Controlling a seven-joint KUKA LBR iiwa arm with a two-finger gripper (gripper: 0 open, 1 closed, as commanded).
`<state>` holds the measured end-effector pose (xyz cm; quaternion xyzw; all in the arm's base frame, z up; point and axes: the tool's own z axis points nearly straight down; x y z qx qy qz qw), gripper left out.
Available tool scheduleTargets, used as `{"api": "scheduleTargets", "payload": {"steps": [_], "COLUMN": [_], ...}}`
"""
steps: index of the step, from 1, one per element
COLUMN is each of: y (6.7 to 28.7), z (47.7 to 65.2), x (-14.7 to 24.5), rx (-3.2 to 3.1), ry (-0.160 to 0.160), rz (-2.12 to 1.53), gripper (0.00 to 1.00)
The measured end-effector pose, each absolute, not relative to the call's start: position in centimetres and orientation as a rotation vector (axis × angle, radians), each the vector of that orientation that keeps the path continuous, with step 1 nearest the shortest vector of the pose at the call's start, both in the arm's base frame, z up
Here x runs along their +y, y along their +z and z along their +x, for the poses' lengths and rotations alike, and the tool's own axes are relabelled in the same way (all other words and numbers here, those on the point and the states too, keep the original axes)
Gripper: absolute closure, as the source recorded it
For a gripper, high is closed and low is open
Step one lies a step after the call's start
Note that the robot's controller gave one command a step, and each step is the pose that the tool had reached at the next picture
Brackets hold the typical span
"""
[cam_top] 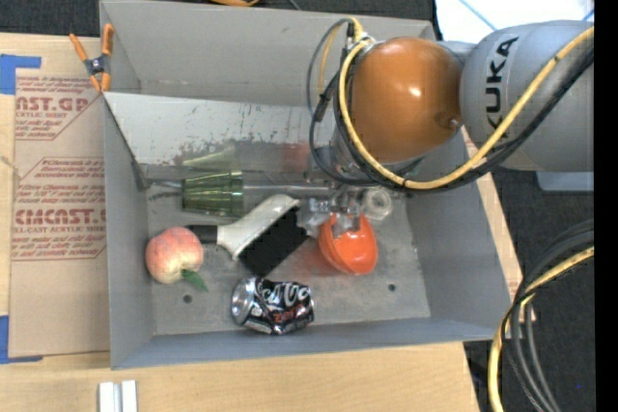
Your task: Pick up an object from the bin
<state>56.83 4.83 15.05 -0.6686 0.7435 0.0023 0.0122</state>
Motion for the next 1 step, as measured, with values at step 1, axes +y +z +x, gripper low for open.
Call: {"api": "scheduleTargets", "payload": {"steps": [1], "y": [13.85], "z": [56.57], "x": [4.71], "rx": [2.318], "ry": [0.004], "rz": [-2.087], "gripper": [1.00]}}
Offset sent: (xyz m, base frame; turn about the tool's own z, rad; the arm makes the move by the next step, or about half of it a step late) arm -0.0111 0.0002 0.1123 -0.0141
